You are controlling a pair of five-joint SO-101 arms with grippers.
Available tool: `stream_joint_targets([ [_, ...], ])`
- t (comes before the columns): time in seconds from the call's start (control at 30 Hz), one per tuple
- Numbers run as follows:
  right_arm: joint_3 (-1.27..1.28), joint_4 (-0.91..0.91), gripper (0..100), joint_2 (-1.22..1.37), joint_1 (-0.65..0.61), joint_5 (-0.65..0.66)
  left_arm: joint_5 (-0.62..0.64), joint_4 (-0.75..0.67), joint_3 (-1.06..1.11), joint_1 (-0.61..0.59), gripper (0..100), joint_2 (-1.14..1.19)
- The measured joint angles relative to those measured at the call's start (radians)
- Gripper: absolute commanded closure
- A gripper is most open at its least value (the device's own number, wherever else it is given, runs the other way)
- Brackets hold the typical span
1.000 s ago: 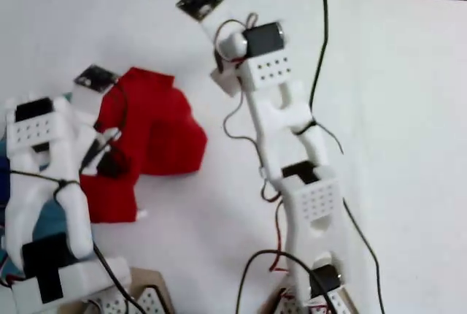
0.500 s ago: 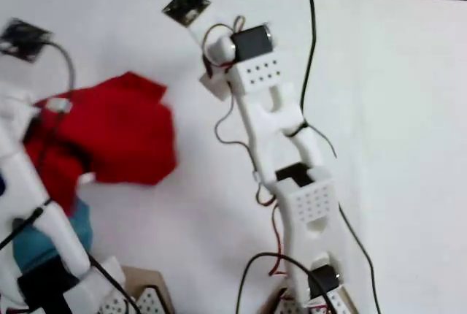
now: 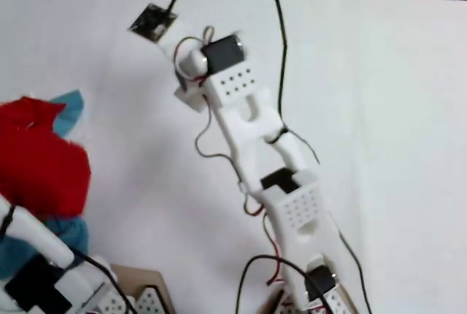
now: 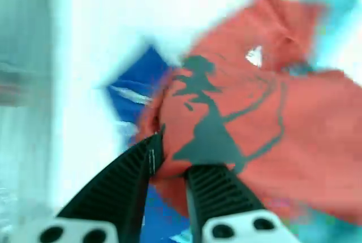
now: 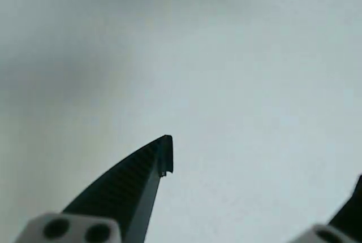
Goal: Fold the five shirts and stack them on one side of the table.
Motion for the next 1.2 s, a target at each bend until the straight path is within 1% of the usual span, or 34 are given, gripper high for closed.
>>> stream_joint_targets([
  [0.13,0.0,0.002,52.2,0.0,-0.005,0.0,0.051,0.006,-0.215,0.0,98,-0.002],
  [0.27,0.0,0.002,52.2,0.0,-0.003,0.0,0.127,0.006,-0.287,-0.048,97,-0.002],
  [0.33,0.0,0.002,52.2,0.0,-0.003,0.0,0.133,0.006,-0.29,-0.069,93,-0.002],
  [0.4,0.0,0.002,52.2,0.0,-0.003,0.0,0.123,0.002,-0.285,-0.091,86,-0.002],
  [0.47,0.0,0.002,52.2,0.0,-0.003,0.0,0.097,-0.048,-0.267,-0.138,78,0.014],
  [0.53,0.0,0.002,52.2,0.0,-0.003,0.0,0.086,-0.13,-0.25,-0.198,73,0.058],
  [0.6,0.0,0.002,52.2,0.0,-0.003,0.0,0.081,-0.218,-0.247,-0.258,73,0.129],
  [0.7,0.0,0.002,52.2,0.0,-0.003,0.0,0.081,-0.318,-0.245,-0.308,73,0.232],
  [0.83,0.0,0.002,52.2,0.0,-0.003,0.0,0.08,-0.396,-0.245,-0.311,73,0.31],
  [1.0,0.0,0.002,52.2,0.0,-0.003,0.0,0.08,-0.509,-0.247,-0.241,73,0.327],
  [1.07,0.0,0.002,52.2,0.0,-0.003,0.0,0.08,-0.499,-0.249,-0.199,73,0.327],
  [1.1,0.0,0.002,52.2,0.0,-0.003,0.0,0.071,-0.465,-0.258,-0.178,73,0.327],
  [1.13,0.0,0.002,52.2,0.0,-0.003,0.0,0.052,-0.411,-0.272,-0.157,73,0.327],
  [1.2,0.0,0.002,52.2,0.0,-0.003,0.0,-0.018,-0.255,-0.288,-0.107,73,0.327],
])
